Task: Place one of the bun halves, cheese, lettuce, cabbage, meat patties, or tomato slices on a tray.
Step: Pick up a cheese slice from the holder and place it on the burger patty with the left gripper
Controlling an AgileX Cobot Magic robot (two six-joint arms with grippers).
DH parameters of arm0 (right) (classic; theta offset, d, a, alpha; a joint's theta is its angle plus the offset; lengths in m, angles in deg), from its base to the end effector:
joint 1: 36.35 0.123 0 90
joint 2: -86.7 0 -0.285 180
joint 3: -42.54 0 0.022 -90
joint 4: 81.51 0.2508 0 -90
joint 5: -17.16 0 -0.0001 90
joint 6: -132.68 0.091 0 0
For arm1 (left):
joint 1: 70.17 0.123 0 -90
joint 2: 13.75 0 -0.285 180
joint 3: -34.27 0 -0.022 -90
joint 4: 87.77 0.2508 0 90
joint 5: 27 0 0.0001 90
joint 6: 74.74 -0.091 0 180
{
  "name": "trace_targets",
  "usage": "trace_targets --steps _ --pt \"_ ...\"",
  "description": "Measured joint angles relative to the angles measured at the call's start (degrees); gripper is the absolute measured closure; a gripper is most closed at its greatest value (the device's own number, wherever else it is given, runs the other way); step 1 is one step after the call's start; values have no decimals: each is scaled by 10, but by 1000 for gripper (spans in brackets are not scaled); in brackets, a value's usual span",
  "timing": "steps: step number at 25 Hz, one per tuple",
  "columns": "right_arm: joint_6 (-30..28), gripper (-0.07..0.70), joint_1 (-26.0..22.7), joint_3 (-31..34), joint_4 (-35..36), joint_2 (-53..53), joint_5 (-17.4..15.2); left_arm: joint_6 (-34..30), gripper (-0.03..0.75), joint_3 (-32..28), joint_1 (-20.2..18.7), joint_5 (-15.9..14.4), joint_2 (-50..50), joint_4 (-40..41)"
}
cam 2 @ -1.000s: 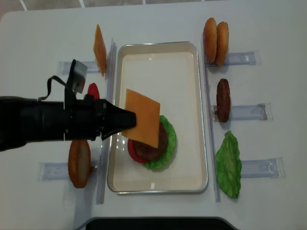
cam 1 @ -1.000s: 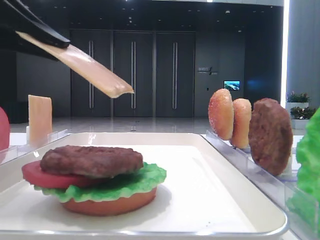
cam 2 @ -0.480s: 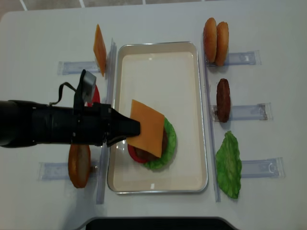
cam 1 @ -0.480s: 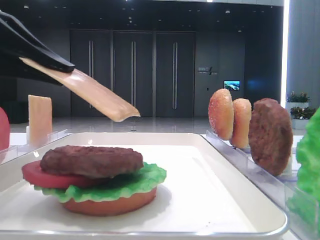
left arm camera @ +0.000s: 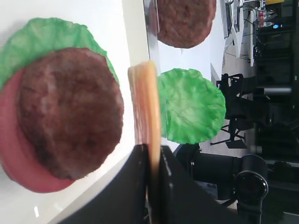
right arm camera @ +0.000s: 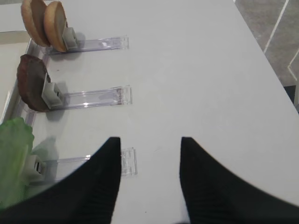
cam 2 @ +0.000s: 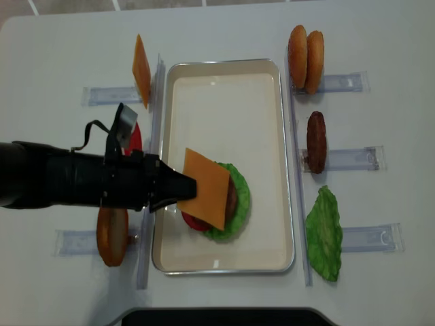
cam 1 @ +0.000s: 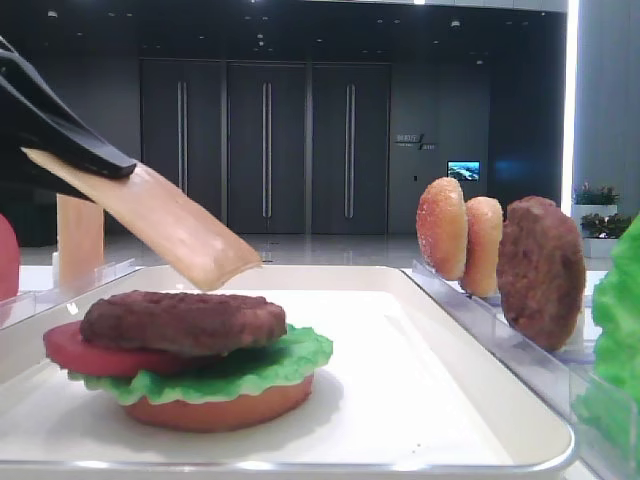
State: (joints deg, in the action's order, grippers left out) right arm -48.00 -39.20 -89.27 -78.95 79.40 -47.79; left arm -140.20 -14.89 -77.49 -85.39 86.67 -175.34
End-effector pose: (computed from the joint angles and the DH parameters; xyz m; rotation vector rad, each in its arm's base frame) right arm -0.0099 0.0042 0.2733 0.0353 2.1010 0.0168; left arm 0.2071 -0.1047 0.1554 0.0528 2.5598 -1.5168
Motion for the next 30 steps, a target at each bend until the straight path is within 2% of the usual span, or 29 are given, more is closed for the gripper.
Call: trace_targets --steps 18,30 --pt "0 341 0 0 0 0 0 -21 691 0 0 4 1 0" --pt "0 341 0 0 0 0 0 -66 691 0 0 -30 73 -31"
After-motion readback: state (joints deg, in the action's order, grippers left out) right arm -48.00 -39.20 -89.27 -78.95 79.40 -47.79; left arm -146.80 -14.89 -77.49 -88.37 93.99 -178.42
